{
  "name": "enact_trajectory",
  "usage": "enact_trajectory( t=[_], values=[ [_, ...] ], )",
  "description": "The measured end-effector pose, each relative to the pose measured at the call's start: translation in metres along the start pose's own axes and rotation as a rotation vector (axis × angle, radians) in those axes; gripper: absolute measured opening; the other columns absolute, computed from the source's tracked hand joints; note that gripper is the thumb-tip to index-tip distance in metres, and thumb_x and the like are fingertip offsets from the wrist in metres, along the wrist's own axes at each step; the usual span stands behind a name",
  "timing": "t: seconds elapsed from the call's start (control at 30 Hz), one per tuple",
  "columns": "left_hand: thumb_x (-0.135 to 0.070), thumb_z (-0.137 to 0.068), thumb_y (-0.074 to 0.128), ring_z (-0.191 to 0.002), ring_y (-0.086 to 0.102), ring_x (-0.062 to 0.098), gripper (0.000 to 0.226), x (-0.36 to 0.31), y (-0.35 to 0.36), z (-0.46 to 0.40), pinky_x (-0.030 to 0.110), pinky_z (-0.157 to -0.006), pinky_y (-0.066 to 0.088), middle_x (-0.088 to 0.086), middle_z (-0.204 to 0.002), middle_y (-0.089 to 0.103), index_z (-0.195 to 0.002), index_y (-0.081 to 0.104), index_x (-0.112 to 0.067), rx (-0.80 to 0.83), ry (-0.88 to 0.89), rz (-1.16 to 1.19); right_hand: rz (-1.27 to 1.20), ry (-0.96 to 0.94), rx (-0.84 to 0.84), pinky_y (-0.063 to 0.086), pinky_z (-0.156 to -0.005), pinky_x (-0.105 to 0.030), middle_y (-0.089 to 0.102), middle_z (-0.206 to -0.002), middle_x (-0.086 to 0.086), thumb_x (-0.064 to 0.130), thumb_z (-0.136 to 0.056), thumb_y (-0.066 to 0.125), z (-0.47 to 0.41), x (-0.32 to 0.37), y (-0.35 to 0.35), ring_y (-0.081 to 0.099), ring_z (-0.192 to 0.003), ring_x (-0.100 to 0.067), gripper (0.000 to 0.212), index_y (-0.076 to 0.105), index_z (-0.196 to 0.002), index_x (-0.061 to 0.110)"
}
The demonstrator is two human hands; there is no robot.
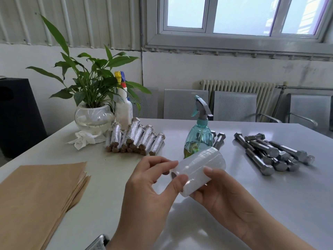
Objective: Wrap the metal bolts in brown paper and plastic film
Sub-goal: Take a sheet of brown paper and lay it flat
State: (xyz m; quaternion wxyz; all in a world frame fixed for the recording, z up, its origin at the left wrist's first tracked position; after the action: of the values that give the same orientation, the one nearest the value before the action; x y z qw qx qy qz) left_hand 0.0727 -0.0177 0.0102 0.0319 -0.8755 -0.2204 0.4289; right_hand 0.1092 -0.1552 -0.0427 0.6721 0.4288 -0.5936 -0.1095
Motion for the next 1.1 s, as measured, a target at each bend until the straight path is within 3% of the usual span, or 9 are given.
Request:
enact_trajectory(
  t=[0.13, 0.43, 0.6, 0.7, 0.77, 0.87, 0.97, 1.1],
  values=[
    [-0.054, -0.067, 0.07, -0.092, 0.062, 0.005, 0.032, -0.004, -0.002, 0.0, 0.005, -0.073, 0.041, -0.019, -0.098, 0.062, -0.092, 0.076, -0.035, -0.023, 0.025, 0.004, -0.028, 0.019, 0.0, 0.055, -0.089, -0.046, 0.052, -0.135, -0.032, 0.011, -0.079, 0.062, 0.0, -0.003, 0.001, 0.053, -0.125, -0.044, 0.065, 0.042, -0.14, -0.002],
    [-0.045, -0.073, 0.077, -0.086, 0.062, 0.006, 0.015, -0.013, -0.004, 0.002, 0.003, -0.071, 0.038, -0.017, -0.094, 0.062, -0.084, 0.076, -0.034, -0.045, 0.071, -0.011, -0.078, 0.049, 0.025, 0.052, -0.096, -0.052, 0.053, -0.133, -0.033, 0.01, -0.082, 0.059, 0.002, -0.008, 0.004, 0.054, -0.123, -0.045, 0.059, 0.042, -0.138, 0.003],
    [-0.054, -0.065, 0.069, -0.089, 0.062, 0.003, 0.027, 0.002, -0.005, -0.001, 0.003, -0.07, 0.039, -0.022, -0.096, 0.065, -0.084, 0.076, -0.036, -0.027, -0.066, 0.026, 0.092, -0.05, -0.013, 0.053, -0.095, -0.049, 0.053, -0.133, -0.034, 0.011, -0.08, 0.069, -0.002, 0.002, -0.004, 0.053, -0.123, -0.046, 0.059, 0.047, -0.133, -0.006],
    [-0.033, -0.07, 0.081, -0.074, 0.06, -0.004, 0.006, 0.023, -0.001, -0.001, 0.005, -0.062, 0.039, -0.021, -0.088, 0.067, -0.074, 0.077, -0.032, -0.023, -0.173, 0.077, 0.22, -0.152, -0.125, 0.055, -0.089, -0.049, 0.056, -0.126, -0.036, 0.007, -0.074, 0.071, -0.001, 0.011, -0.017, 0.06, -0.112, -0.044, 0.059, 0.049, -0.127, -0.009],
    [-0.021, -0.068, 0.084, -0.062, 0.059, -0.002, 0.012, 0.04, 0.004, 0.001, 0.01, -0.061, 0.041, -0.013, -0.081, 0.071, -0.072, 0.076, -0.029, -0.017, -0.289, 0.22, 0.262, -0.186, -0.19, 0.056, -0.088, -0.05, 0.057, -0.125, -0.033, 0.003, -0.072, 0.074, 0.0, 0.014, -0.024, 0.062, -0.112, -0.043, 0.064, 0.047, -0.129, -0.006],
    [-0.031, -0.061, 0.081, -0.066, 0.066, 0.012, 0.018, 0.057, 0.012, 0.005, 0.025, -0.065, 0.051, 0.003, -0.074, 0.074, -0.077, 0.077, -0.023, 0.019, -0.455, 0.424, 0.331, -0.221, -0.267, 0.057, -0.086, -0.049, 0.062, -0.12, -0.026, 0.0, -0.065, 0.081, 0.003, 0.016, -0.031, 0.065, -0.11, -0.039, 0.07, 0.05, -0.128, 0.005],
    [-0.026, -0.068, 0.081, -0.062, 0.066, 0.006, 0.011, 0.063, 0.015, 0.008, 0.013, -0.058, 0.048, 0.004, -0.072, 0.075, -0.078, 0.078, -0.022, 0.046, -0.508, 0.45, 0.403, -0.251, -0.318, 0.059, -0.081, -0.043, 0.067, -0.109, -0.02, 0.003, -0.059, 0.077, 0.007, 0.019, -0.034, 0.068, -0.103, -0.035, 0.066, 0.054, -0.12, 0.014],
    [-0.02, -0.078, 0.078, -0.059, 0.063, -0.002, 0.007, 0.068, 0.017, 0.009, 0.005, -0.054, 0.042, -0.003, -0.07, 0.074, -0.075, 0.078, -0.026, 0.087, -0.506, 0.352, 0.542, -0.275, -0.337, 0.059, -0.085, -0.045, 0.072, -0.098, -0.009, 0.007, -0.059, 0.078, 0.01, 0.023, -0.033, 0.069, -0.099, -0.03, 0.064, 0.055, -0.116, 0.024]
  ],
)
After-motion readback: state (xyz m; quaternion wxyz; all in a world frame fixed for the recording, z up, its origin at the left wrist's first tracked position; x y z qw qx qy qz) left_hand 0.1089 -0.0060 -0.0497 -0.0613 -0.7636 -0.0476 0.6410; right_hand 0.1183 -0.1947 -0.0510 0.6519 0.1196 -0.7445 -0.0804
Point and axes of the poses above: each hand's wrist, its own z-axis away from the middle knuckle, its own y-axis out of the palm, x = y × z, the point moved 10 cm from there along -z, towards the middle knuckle
